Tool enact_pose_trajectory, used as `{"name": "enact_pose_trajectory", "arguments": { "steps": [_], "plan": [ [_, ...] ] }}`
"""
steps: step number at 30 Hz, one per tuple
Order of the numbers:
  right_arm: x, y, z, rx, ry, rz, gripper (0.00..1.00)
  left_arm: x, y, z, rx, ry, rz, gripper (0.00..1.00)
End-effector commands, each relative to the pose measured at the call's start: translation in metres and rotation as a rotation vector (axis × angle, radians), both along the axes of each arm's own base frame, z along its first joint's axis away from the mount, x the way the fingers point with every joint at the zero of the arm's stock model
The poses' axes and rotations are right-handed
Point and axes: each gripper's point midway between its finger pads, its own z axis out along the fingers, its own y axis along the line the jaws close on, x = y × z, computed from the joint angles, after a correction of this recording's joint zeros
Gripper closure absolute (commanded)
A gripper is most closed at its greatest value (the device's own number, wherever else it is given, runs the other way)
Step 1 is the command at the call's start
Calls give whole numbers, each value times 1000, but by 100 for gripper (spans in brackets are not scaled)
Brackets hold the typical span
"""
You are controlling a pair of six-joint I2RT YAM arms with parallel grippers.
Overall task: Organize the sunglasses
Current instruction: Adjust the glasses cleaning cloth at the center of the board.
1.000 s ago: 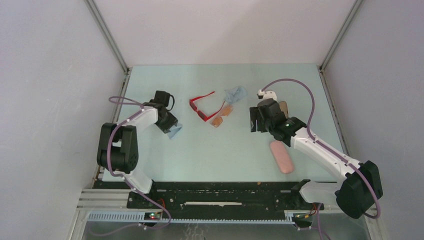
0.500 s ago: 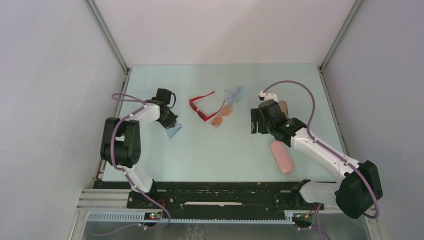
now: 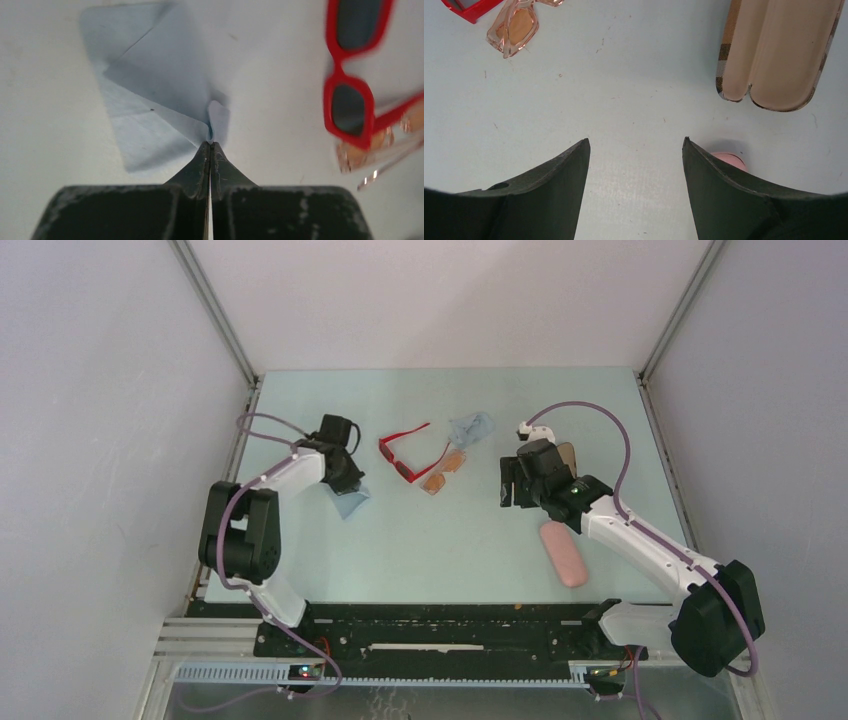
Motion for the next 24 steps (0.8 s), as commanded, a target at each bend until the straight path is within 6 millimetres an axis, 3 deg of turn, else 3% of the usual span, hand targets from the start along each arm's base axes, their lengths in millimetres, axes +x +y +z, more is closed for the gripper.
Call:
{"name": "enact_pose_trajectory", "arguments": {
  "steps": [1,5,8,9,12,13,15,16,19,24],
  "plan": [
    [1,2,11,66,-21,-34,24,-14,-58,42,33,-89,-322,100],
    [-5,-3,13,97,-24,-41,24,-52,-107,40,15,-62,-519,100],
    [-8,-13,14,107,-43,-78,24,-71,-156,51,-66,-55,-700,99],
    [-10,-17,13,111,-48,-93,24,-75,-164,58,-55,-54,-738,93],
    [-13,-25,14,134,-59,-124,24,-79,-178,83,-32,-84,-803,45],
    [-14,-27,14,141,-58,-130,24,-81,-180,91,-42,-96,-810,34],
    [-18,-27,13,154,-54,-128,24,-82,-176,106,-42,-134,-803,19],
    [-20,-27,13,159,-54,-124,24,-83,-171,113,-39,-154,-792,16],
    [-26,-12,14,163,-66,-66,24,-81,-143,120,-26,-185,-695,20],
    [-49,68,15,182,-77,213,29,-90,-88,95,-89,-160,-430,36]
  ]
}}
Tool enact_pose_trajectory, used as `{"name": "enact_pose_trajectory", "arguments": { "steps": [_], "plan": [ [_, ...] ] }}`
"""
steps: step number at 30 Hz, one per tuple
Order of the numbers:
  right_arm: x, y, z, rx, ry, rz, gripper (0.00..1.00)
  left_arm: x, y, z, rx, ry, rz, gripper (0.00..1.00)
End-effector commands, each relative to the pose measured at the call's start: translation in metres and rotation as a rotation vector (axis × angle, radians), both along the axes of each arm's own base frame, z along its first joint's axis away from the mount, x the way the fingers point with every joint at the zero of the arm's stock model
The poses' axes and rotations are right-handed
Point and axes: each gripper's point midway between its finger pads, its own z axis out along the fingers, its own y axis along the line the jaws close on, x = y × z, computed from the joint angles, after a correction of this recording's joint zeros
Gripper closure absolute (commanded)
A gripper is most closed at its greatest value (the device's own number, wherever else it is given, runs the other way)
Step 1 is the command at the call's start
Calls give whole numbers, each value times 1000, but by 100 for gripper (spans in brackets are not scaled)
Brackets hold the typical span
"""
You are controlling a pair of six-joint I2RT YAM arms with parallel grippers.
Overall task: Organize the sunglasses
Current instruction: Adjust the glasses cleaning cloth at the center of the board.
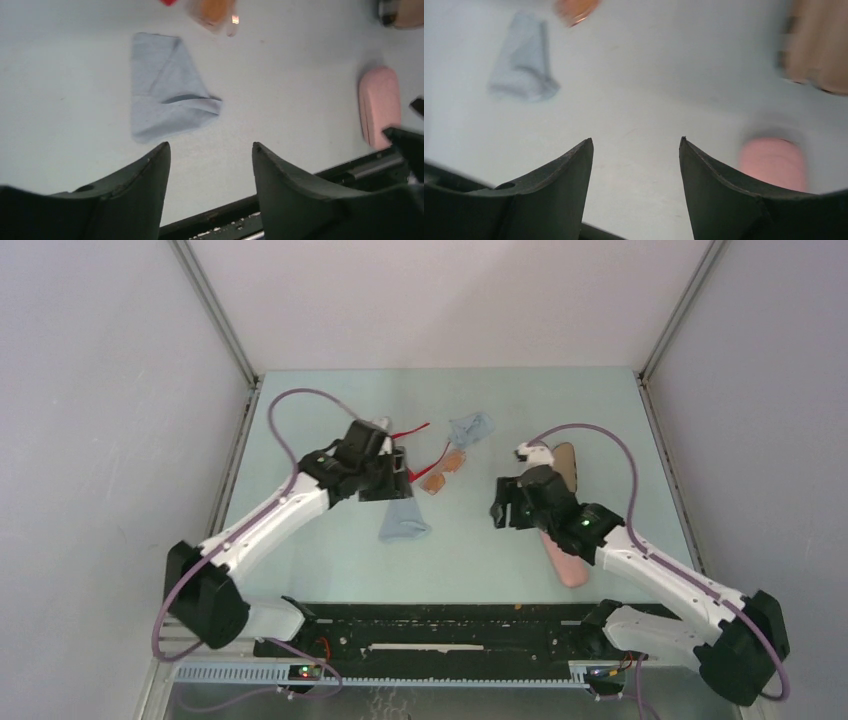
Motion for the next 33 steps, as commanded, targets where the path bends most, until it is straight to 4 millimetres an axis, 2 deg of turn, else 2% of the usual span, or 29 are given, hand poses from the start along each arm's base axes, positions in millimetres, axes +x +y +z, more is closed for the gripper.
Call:
{"name": "enact_pose_trajectory", "arguments": {
  "steps": [1,2,4,7,12,15,22,29,33],
  "plan": [
    [-14,73,5,32,-43,223,30,-11,56,-27,-42,68,268,42],
    [-16,89,5,21,-41,265,31,-15,64,-35,-54,91,316,46],
    [-20,115,-4,2,-20,337,32,-21,72,-49,-76,114,364,48],
    [-15,149,-16,15,11,399,33,-33,69,-67,-107,179,385,46],
    [-6,185,-42,46,103,442,34,-34,63,-87,-143,220,419,40],
    [-1,192,-56,81,170,427,35,-31,62,-100,-137,249,426,41],
    [8,193,-81,130,280,379,41,-28,58,-128,-112,309,433,47],
    [13,198,-98,143,318,354,46,-30,62,-147,-68,337,448,52],
    [16,204,-101,158,329,353,49,-30,63,-161,-58,349,465,57]
  ]
}}
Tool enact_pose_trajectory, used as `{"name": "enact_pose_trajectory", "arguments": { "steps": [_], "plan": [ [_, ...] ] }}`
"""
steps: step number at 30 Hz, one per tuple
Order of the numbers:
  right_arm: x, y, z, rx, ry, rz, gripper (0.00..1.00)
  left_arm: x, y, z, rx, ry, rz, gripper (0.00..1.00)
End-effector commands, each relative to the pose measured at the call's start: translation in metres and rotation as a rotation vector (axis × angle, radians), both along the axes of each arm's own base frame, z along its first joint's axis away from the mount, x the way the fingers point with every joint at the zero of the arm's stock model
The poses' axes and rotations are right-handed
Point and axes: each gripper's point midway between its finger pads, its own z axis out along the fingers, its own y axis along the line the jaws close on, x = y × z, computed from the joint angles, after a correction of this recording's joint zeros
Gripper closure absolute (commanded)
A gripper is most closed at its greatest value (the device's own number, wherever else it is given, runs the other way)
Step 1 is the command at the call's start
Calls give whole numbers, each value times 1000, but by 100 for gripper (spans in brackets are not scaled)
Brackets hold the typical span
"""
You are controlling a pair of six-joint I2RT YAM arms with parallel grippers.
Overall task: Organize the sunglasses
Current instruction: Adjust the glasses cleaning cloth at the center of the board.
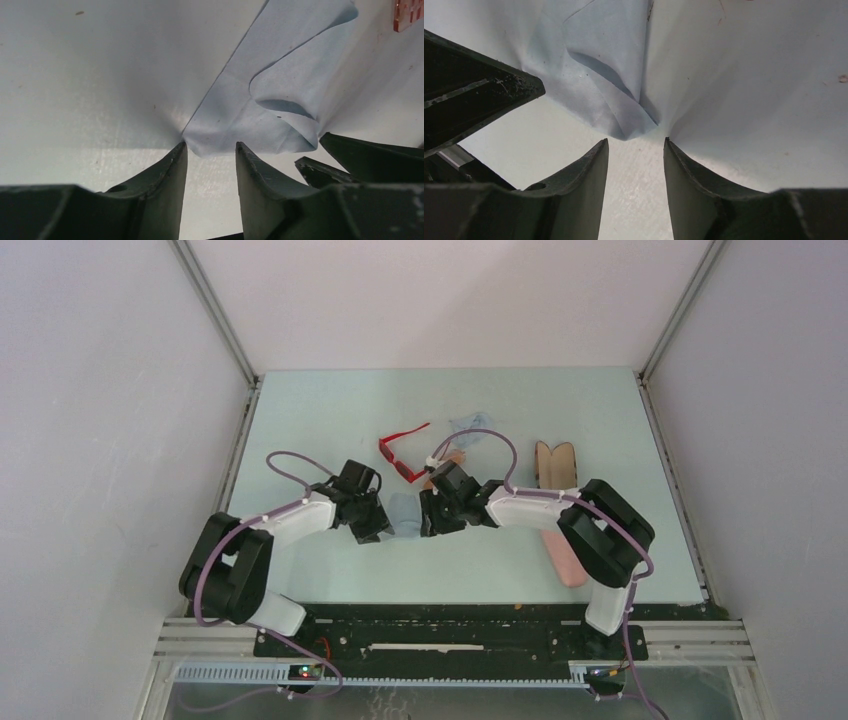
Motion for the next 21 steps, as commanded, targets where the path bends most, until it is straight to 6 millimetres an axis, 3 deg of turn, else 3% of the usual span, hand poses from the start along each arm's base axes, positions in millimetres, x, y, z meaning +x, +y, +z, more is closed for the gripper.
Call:
{"name": "enact_pose_trajectory", "arguments": {
  "steps": [1,5,9,11,13,18,21],
  "plan": [
    [16,21,16,81,-18,-18,50,-1,6,-23,25,21,39,59],
    [19,22,16,83,-20,-33,61,-1,7,-29,32,32,45,77],
    [20,21,21,96,-18,-36,83,2,7,-22,37,17,32,98],
    [21,20,30,114,-13,-37,95,8,-1,-10,-1,-2,9,100],
    [26,15,46,122,-15,-61,100,18,-9,13,-25,-36,-25,100],
    [46,8,108,198,-75,-79,100,57,-20,105,-57,-230,-57,100],
    [41,1,133,187,-81,-77,100,55,-23,135,-91,-286,-66,100]
  ]
}}
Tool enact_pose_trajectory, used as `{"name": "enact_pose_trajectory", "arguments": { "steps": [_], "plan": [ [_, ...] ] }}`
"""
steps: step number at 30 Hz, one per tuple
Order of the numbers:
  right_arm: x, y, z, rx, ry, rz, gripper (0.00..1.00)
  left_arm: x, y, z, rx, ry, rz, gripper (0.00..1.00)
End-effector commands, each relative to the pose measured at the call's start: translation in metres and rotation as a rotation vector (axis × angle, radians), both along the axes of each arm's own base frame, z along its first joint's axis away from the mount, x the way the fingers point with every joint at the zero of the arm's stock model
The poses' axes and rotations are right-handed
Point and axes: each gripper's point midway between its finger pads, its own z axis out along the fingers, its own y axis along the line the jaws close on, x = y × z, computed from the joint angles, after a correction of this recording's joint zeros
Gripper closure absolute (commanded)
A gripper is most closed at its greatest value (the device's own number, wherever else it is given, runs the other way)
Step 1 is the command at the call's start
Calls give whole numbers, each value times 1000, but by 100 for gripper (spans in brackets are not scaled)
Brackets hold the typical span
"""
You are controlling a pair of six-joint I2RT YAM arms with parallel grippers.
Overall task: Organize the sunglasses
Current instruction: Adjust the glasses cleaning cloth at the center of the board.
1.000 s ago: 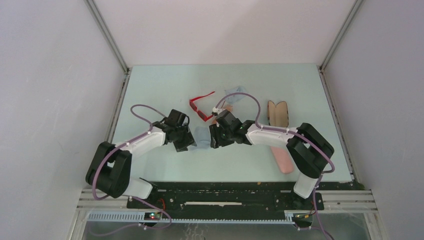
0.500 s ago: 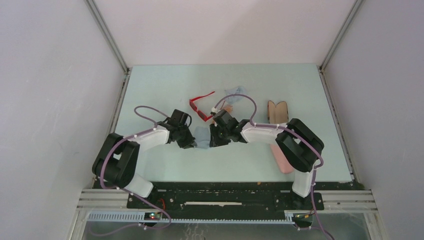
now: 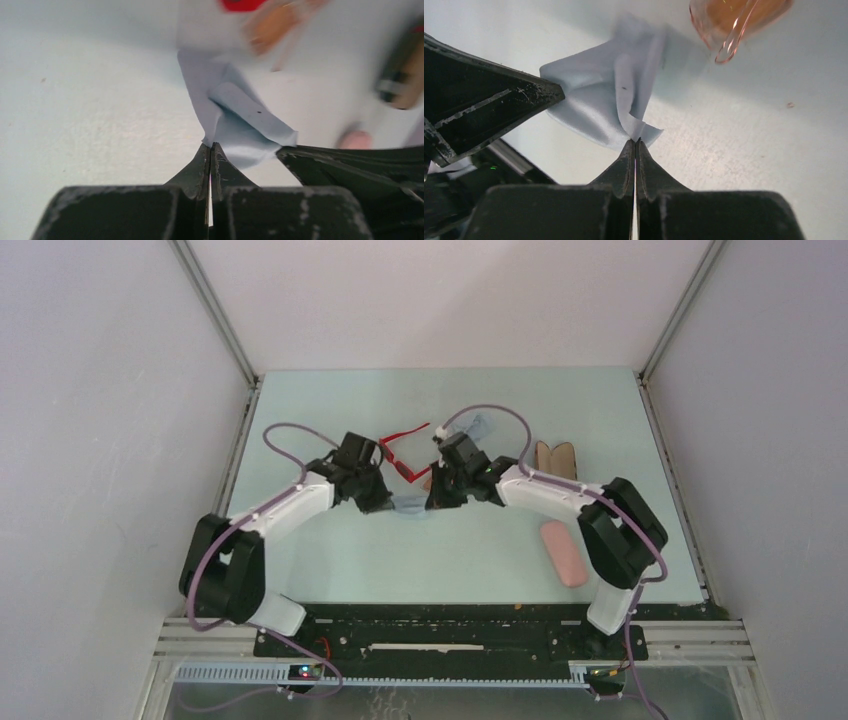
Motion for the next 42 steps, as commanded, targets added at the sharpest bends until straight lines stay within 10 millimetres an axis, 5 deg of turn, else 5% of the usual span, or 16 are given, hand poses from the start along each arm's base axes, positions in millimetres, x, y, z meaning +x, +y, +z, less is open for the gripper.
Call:
{"name": "enact_pose_trajectory", "arguments": {
  "steps": [1,6,7,9,11,13,20,26,30,36,42],
  "plan": [
    [-1,-2,72,65,-73,4,100,6,-3,71,-54,-164,-30,100],
    [-39,-22,44,31,3,-11,96,-39,-4,29,-94,-89,-21,99],
    [-48,-27,32,21,23,-18,81,-51,-6,15,-99,-61,-28,89],
    [-61,-40,10,-10,65,-32,55,-72,-6,-11,-90,-6,-53,52],
    [-67,-50,2,-20,87,-41,47,-85,1,-25,-71,23,-53,31],
    [-66,-59,7,-17,63,-60,42,-86,8,-18,-65,-19,-35,20],
    [-44,-72,29,24,-23,-90,40,-61,19,16,-23,-158,31,25],
    [-52,-41,16,-44,-72,30,54,-54,17,2,15,-111,31,33],
    [-40,-26,1,-61,-54,27,62,-52,13,-12,48,-57,-5,38],
    [-16,-7,-12,-86,-45,13,64,-41,13,-30,121,-31,-47,39],
    [-16,11,-28,-104,-20,78,65,-46,1,-50,87,39,-86,49]
  ]
}}
